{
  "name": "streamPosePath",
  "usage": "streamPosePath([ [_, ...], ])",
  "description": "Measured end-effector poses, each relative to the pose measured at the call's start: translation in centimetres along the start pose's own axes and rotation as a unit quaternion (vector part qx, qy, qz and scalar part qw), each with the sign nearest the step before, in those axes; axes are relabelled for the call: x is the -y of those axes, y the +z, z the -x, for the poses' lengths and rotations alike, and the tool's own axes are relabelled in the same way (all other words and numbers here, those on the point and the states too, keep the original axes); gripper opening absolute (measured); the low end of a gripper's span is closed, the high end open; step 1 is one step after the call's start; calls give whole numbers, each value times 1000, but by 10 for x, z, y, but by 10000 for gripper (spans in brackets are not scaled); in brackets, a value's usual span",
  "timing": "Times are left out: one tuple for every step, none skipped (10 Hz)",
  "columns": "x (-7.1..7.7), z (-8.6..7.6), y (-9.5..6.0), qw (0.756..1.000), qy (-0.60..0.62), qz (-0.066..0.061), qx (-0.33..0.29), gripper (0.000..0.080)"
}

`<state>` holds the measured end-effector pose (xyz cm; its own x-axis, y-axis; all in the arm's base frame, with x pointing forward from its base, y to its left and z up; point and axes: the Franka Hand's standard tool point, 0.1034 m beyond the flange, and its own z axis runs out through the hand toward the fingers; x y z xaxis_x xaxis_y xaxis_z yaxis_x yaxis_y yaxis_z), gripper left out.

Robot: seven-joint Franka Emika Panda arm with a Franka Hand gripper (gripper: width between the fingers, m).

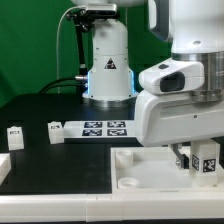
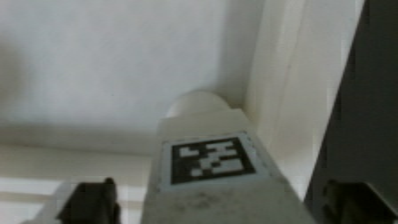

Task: Assemble one leg

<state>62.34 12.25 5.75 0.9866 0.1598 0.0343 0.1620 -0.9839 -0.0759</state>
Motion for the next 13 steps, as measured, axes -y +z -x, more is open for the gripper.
streamPosePath([
  [0,0,0,1000,2,0,0,416],
  [0,0,0,1000,2,0,0,416],
  [-3,0,0,1000,3,2,0,279],
  [-3,0,0,1000,3,2,0,279],
  [-3,0,0,1000,17,2,0,279],
  [-3,0,0,999,36,1,-1,279],
  [-3,0,0,996,86,1,-4,279],
  [-4,0,-1,987,160,0,-6,279],
  [-4,-1,-1,975,221,1,-7,279],
  [-7,0,-1,961,278,5,-8,280],
  [-13,2,0,948,318,11,-10,280],
  [-16,3,0,937,349,16,-11,281],
  [-22,4,0,920,390,22,-14,284],
])
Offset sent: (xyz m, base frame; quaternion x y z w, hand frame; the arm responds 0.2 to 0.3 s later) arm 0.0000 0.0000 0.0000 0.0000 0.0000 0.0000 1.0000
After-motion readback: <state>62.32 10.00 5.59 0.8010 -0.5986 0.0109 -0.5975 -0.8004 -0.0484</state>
